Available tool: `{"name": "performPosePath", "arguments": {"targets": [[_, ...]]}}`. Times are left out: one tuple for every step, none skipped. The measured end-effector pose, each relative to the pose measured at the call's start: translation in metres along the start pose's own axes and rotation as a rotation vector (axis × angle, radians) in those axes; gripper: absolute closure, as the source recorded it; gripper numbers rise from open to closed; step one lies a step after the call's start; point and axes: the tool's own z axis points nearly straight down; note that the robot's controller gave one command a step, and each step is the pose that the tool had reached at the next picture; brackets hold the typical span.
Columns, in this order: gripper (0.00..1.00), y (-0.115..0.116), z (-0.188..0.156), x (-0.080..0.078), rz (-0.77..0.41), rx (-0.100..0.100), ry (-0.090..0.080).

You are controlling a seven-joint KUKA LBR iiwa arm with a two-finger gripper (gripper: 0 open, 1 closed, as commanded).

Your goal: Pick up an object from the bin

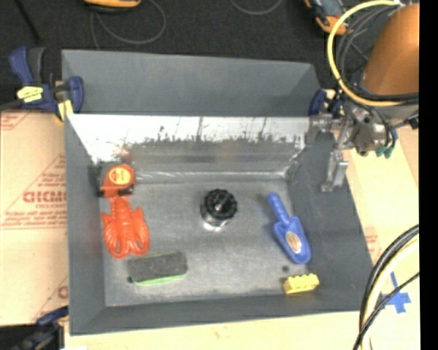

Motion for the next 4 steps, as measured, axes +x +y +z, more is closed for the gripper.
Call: {"name": "performPosePath", "arguments": {"targets": [[0.00, 0.000, 0.000, 0.000, 0.000, 0.000, 0.000], [0.00, 0.027, 0.044, -0.010, 0.063, 0.000, -0.007], [0.00, 0.063, 0.096, -0.002, 0.046, -0.002, 0.001], [0.00, 0.092, 0.124, 0.005, 0.101, -0.002, -0.002]]}}
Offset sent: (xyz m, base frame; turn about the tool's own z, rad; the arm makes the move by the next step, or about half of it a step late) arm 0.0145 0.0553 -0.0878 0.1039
